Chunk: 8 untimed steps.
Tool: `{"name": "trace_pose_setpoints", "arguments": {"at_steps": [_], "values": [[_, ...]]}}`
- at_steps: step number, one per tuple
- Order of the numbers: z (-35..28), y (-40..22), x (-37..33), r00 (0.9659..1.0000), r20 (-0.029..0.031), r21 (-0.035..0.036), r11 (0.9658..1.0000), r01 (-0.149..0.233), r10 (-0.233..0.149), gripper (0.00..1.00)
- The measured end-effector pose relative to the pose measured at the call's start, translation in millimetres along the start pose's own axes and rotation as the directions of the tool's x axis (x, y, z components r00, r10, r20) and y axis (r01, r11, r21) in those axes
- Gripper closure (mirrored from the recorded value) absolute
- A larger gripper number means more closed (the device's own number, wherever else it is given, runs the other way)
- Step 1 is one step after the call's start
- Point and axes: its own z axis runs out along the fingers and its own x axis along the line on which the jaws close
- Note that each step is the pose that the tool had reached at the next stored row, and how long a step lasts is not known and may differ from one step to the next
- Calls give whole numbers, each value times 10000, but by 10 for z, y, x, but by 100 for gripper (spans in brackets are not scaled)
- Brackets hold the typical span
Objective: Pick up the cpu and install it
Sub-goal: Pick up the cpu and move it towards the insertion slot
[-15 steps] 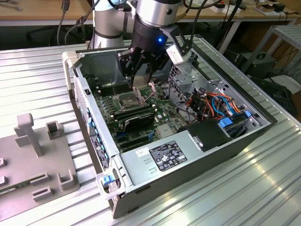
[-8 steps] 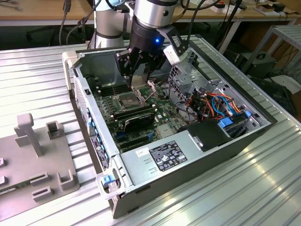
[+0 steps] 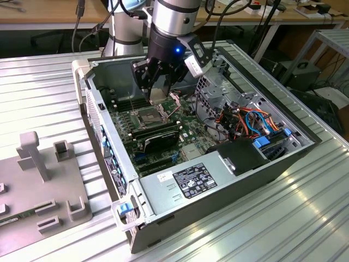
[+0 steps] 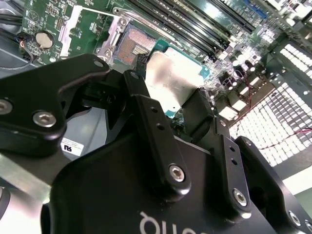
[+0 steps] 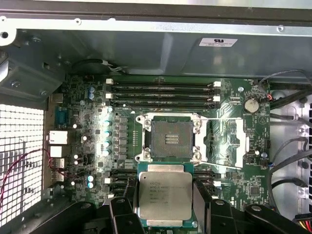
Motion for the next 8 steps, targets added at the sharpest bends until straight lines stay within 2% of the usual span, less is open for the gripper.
{"name": "trace_pose_setpoints", "arguments": {"at_steps": [6, 8], "values": [[89, 35, -9, 10000, 0, 0, 10000, 1, -1, 45], [101, 36, -9, 10000, 0, 1, 10000, 1, -1, 45]]}}
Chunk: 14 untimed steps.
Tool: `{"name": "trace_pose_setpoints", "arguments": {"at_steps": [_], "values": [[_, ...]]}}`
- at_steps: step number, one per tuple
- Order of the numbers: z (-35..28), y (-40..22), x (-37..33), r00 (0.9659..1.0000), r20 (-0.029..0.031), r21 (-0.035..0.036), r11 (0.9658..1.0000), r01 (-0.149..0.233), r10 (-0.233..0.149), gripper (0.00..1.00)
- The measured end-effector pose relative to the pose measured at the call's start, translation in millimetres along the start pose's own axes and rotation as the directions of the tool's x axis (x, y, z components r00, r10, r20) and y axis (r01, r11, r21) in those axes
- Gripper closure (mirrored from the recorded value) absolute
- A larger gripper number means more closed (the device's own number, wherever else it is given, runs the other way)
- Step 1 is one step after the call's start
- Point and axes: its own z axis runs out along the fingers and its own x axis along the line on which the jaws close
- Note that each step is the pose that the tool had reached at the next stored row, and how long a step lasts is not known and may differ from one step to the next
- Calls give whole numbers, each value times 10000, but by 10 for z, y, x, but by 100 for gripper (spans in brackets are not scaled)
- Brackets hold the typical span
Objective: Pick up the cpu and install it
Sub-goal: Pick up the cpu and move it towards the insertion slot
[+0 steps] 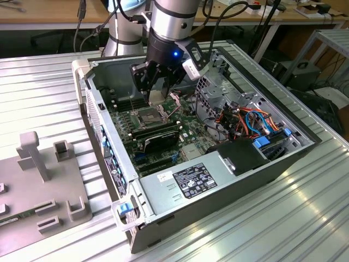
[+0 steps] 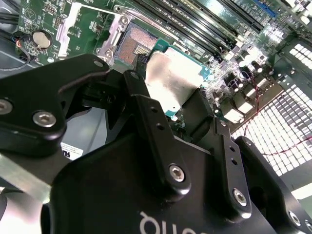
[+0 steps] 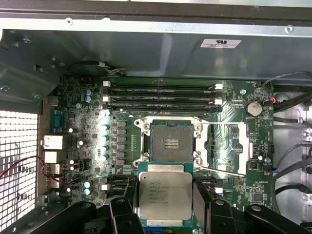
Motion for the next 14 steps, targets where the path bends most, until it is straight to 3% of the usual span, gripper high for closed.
{"name": "trace_pose_setpoints", "arguments": {"at_steps": [9, 14], "values": [[7, 0, 0, 10000, 2, -3, 10000, -1, 1, 45], [57, -3, -1, 10000, 1, -2, 10000, -15, 15, 45]]}}
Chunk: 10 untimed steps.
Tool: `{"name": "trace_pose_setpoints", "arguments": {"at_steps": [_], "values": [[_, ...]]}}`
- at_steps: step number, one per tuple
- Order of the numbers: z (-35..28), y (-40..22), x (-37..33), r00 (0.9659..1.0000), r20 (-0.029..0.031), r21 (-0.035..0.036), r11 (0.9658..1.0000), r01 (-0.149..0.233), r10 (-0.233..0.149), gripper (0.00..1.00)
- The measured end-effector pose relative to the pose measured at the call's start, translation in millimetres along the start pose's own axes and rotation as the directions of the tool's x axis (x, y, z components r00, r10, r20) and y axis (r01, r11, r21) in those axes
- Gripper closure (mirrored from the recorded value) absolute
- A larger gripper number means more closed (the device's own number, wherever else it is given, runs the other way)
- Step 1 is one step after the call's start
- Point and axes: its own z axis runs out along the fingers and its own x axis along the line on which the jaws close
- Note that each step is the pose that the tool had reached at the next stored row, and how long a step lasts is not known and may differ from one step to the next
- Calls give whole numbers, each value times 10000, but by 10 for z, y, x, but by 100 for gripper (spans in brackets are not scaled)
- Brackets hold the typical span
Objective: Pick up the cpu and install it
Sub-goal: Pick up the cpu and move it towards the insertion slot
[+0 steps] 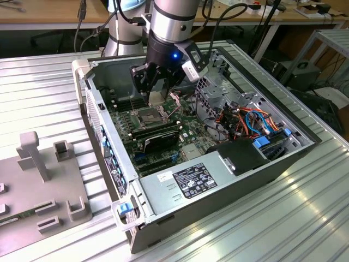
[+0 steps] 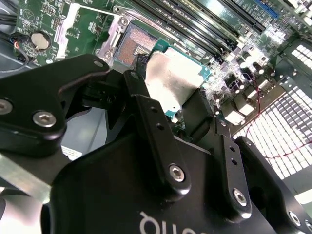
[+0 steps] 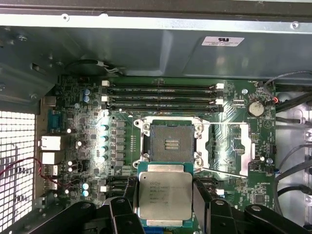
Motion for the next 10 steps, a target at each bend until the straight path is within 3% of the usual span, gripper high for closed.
{"name": "trace_pose_setpoints", "arguments": {"at_steps": [10], "values": [[53, -1, -26, 10000, 3, 3, 10000, -66, 66, 45]]}}
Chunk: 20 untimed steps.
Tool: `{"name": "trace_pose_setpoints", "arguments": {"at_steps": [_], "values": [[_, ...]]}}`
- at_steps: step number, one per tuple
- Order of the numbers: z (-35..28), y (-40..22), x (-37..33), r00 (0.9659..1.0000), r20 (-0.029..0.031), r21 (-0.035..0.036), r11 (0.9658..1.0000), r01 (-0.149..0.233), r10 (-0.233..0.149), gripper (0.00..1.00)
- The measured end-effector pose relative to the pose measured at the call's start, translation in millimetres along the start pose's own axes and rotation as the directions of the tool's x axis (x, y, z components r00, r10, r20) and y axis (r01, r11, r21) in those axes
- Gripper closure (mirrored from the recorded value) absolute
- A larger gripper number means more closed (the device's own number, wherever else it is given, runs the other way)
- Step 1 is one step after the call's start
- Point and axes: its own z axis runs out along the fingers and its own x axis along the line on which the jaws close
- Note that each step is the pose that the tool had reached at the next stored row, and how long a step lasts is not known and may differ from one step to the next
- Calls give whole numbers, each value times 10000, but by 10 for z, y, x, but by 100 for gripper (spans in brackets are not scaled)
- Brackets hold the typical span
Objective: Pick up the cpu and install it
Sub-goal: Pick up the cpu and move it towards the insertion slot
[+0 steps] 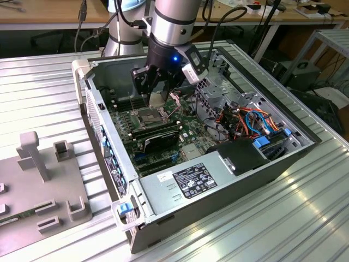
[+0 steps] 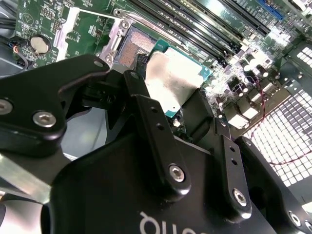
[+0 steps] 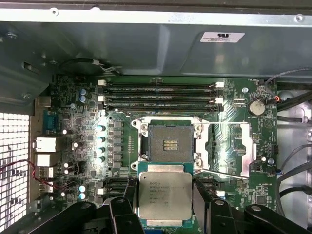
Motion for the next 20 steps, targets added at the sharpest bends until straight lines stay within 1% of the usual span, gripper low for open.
{"name": "trace_pose_setpoints", "arguments": {"at_steps": [7, 12, 20], "values": [[17, -1, -56, 10000, 1, -4, 10000, 0, 0, 45], [38, 3, -73, 10000, 1, -4, 10000, 0, 0, 45], [99, 56, -88, 10000, 2, -5, 10000, 0, 0, 45]]}}
